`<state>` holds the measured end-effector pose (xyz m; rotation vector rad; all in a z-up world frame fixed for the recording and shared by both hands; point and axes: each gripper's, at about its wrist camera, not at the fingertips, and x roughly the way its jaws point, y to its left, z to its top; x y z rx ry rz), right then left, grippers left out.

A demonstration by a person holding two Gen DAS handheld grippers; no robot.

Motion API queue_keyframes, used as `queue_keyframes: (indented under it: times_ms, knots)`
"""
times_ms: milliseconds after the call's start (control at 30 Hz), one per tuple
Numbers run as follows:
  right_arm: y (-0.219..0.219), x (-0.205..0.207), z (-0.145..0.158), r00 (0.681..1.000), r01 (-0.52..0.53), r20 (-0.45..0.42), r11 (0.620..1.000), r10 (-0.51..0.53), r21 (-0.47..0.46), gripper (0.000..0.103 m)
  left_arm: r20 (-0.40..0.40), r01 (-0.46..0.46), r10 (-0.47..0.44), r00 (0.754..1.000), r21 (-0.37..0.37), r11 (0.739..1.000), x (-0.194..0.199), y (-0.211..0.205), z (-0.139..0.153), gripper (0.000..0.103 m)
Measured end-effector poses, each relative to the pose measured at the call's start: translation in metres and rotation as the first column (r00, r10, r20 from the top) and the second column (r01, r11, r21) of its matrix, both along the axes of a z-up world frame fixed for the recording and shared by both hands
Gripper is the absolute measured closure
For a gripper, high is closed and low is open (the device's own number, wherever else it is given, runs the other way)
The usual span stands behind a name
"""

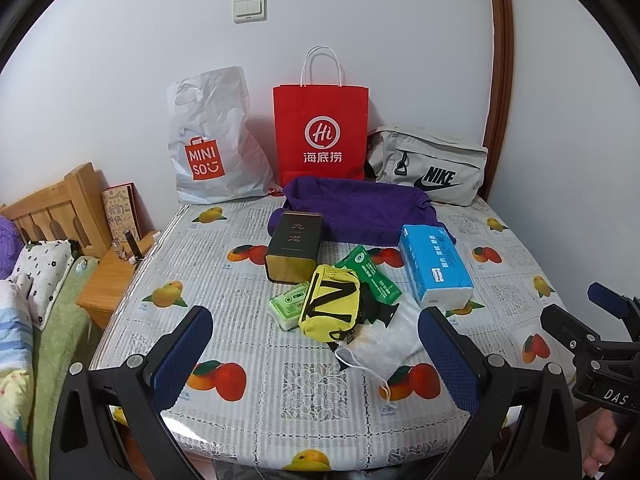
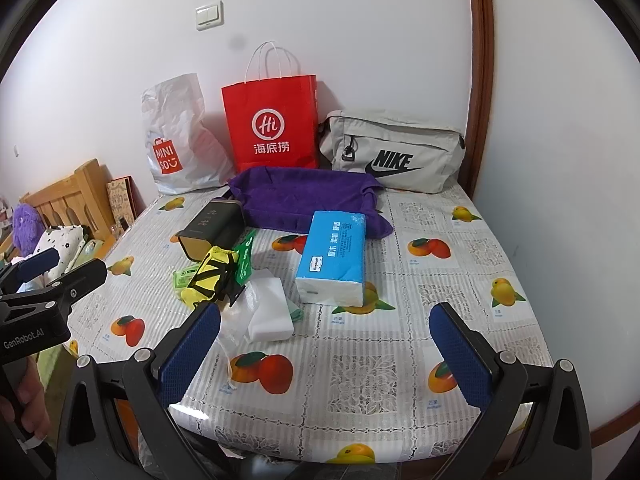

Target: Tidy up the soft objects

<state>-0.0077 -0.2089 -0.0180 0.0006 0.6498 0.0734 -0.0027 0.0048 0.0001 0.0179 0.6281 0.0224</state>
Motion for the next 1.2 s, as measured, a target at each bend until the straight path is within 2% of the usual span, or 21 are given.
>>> queue_keyframes:
  times_ms: [133, 233, 300, 467, 633, 767, 867, 1100, 1200]
  knots:
    - [0.0, 0.0, 0.0, 1.0, 0.001, -0.002, 1.0, -0.001, 0.003, 0.0, -0.019, 0.002, -0.003, 1.0, -0.027, 1.0, 0.001, 0.0, 0.0, 0.0]
    - [0.0, 0.001, -0.001, 1.0, -0.003, 0.0, 1.0, 0.003, 0.008, 0.0, -0.051, 0.01, -0.015, 0.999, -0.112, 0.994, 0.003, 0.002, -0.005, 0.0]
    - [0.0, 0.002, -0.003, 1.0, -0.006, 0.001, 1.0, 0.006, 0.011, 0.0, -0.061, 0.013, -0.022, 0.998, -0.143, 0.99, 0.006, 0.004, -0.008, 0.0]
    - [-0.003, 0.009, -0.014, 1.0, -0.005, -0.006, 1.0, 0.005, 0.021, 0.0, -0.081, 0.01, -0.021, 0.997, -0.138, 0.99, 0.015, 0.014, -0.024, 0.0]
    - [-0.006, 0.02, -0.032, 0.999, -0.015, -0.049, 0.998, 0.018, 0.055, 0.0, -0.189, -0.006, -0.023, 0.982, -0.151, 0.989, 0.032, 0.027, -0.053, 0.0]
    - [-0.003, 0.029, -0.048, 0.996, -0.03, -0.079, 0.998, 0.034, 0.058, 0.0, -0.168, -0.006, -0.023, 0.986, -0.17, 0.986, 0.046, 0.033, -0.074, 0.0]
    - [0.001, 0.038, -0.062, 0.993, -0.037, -0.109, 0.999, 0.041, 0.037, 0.0, -0.189, -0.007, -0.023, 0.982, -0.157, 0.988, 0.056, 0.035, -0.088, 0.0]
    - [-0.001, 0.058, -0.091, 0.983, -0.035, -0.182, 0.999, 0.039, 0.025, 0.0, -0.202, 0.067, -0.104, 0.974, -0.181, 0.981, 0.086, 0.028, -0.108, 0.0]
    - [-0.006, 0.067, -0.104, 0.977, -0.027, -0.212, 0.999, 0.034, 0.036, 0.0, -0.203, 0.122, -0.152, 0.967, -0.156, 0.98, 0.098, 0.016, -0.113, 0.0]
